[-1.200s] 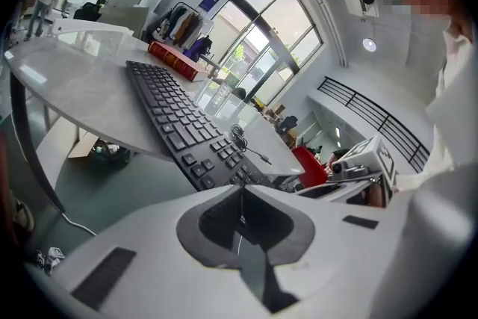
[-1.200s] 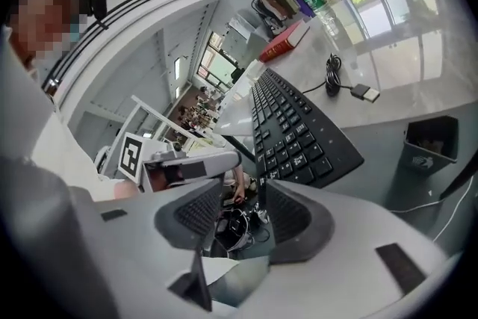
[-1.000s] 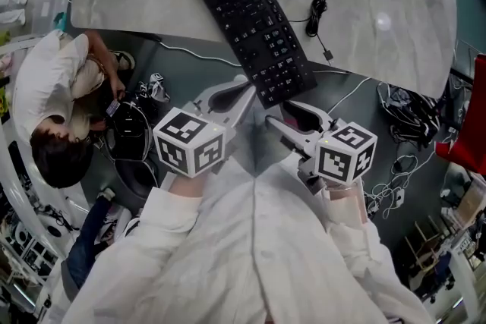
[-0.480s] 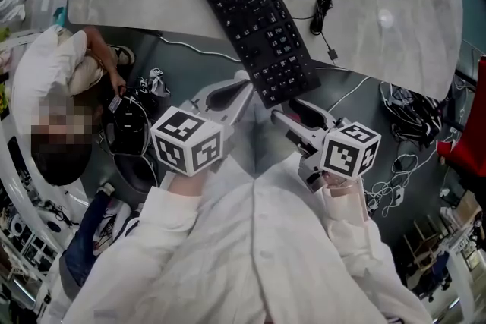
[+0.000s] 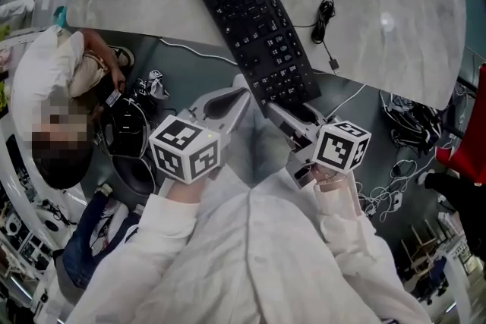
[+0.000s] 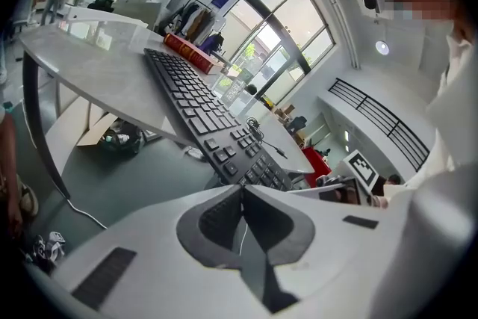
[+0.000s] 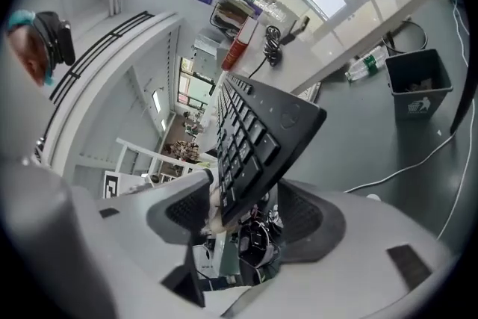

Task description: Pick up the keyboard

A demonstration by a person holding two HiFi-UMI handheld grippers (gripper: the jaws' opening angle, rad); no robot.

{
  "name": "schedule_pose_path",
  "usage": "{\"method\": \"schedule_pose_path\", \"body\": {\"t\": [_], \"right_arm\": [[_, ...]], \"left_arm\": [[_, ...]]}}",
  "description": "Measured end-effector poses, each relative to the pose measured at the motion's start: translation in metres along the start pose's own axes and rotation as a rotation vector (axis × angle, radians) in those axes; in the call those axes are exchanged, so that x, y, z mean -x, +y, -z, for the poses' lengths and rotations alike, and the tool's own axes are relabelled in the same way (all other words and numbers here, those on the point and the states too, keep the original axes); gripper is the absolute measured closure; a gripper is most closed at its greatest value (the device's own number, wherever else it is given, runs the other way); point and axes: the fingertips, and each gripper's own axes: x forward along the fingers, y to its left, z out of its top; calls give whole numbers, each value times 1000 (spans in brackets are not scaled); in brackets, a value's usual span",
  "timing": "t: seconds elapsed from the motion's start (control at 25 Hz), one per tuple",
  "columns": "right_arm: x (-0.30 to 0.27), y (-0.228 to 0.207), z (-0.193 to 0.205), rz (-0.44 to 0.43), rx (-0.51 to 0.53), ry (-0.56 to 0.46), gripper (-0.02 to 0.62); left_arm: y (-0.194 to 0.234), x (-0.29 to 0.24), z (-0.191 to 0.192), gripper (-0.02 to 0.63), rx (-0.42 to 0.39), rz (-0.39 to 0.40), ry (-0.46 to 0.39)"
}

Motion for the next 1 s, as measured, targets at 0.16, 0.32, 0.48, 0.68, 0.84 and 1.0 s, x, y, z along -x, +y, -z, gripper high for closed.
{"method": "schedule_pose_path", "body": {"t": [0.16, 0.32, 0.48, 0.68, 0.84, 1.0], "right_arm": [[-9, -1, -2, -37, -19, -18, 333], [-16, 1, -3, -56, -21, -17, 333], [-22, 1, -5, -73, -23, -21, 333], [-25, 2, -7, -76, 16, -38, 333], [-28, 6, -10, -101, 25, -63, 334], [-31, 9, -12, -95, 75, -70, 341]], "left_arm": [[6, -2, 4, 586, 4, -4, 10], [10, -2, 6, 587, 10, -6, 15], [16, -3, 4, 587, 13, -14, 11], [21, -4, -1, 587, 20, -24, -11], [25, -4, 0, 586, 27, -27, -6], [25, -4, 1, 586, 32, -23, -4]]}}
